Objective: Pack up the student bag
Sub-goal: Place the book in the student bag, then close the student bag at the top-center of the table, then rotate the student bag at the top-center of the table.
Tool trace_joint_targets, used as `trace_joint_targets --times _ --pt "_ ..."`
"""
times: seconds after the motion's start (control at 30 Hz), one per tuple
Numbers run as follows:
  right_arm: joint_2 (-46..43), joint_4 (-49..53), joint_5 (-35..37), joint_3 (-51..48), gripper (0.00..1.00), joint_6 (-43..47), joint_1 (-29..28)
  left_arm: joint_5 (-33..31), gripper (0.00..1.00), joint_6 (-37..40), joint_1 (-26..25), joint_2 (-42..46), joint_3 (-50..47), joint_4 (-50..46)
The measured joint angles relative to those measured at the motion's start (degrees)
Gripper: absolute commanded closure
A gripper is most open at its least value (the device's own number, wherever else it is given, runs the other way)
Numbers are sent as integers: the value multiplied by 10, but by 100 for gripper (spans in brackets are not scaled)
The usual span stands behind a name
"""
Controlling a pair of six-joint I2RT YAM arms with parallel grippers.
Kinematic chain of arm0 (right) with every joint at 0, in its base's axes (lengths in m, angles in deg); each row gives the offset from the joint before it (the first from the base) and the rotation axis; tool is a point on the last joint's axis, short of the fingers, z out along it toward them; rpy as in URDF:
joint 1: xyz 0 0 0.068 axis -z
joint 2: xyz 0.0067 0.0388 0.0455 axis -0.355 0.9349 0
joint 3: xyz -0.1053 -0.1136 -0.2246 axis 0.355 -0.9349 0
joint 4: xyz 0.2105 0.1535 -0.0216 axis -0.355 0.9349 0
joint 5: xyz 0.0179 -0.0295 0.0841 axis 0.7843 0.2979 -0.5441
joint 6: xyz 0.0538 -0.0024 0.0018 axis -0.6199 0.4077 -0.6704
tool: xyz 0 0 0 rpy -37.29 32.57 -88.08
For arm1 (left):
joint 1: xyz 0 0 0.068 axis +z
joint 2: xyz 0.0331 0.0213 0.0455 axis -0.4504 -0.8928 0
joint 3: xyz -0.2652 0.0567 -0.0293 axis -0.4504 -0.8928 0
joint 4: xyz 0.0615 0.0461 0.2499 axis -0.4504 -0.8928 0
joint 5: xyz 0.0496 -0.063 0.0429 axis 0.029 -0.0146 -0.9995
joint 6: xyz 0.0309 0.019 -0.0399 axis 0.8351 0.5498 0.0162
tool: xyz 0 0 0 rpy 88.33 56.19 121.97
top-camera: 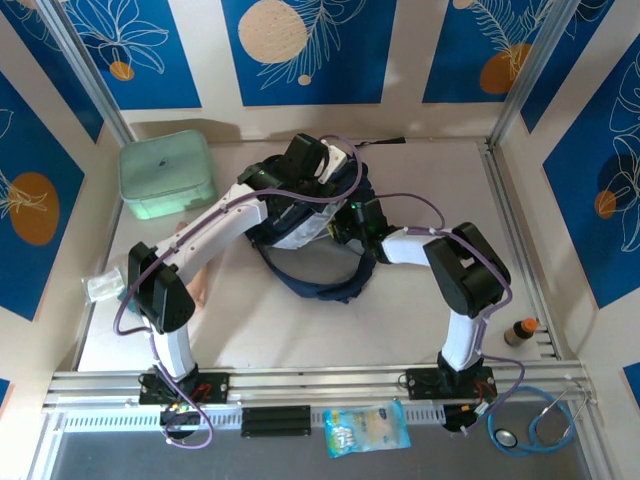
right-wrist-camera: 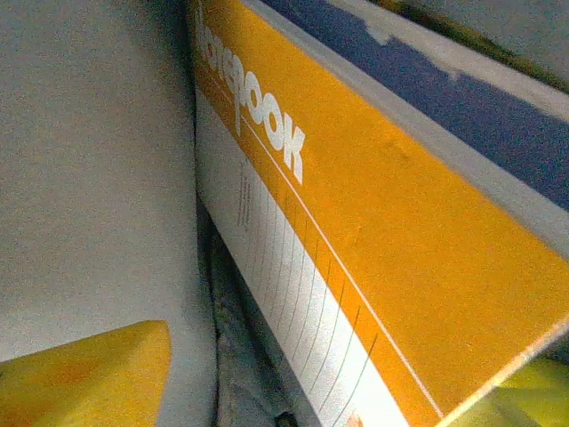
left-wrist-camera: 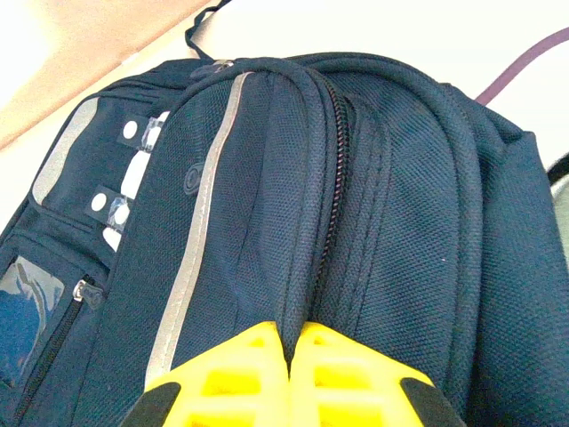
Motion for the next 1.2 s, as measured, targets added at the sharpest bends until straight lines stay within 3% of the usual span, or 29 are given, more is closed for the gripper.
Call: trace_joint_targets --times 0.3,0.5,0.6,0.7,0.87,1.03,1.2 --pt "-192 54 -36 -144 27 1 37 -1 100 -11 2 0 0 0" --pt "-355 184 -21 -185 26 47 63 13 98 -14 4 -2 0 1" --pt "-439 257 5 -186 25 77 79 43 43 -16 6 -7 0 5" --pt "-504 317 31 -186 25 109 99 73 20 -26 7 -3 -16 37" --pt "-554 372 37 -188 23 153 131 88 9 -55 24 50 -118 86" --pt "-540 384 16 -188 23 186 133 45 9 -113 75 129 -237 110" --pt "-472 384 2 -187 24 196 98 9 11 -191 159 186 -356 128"
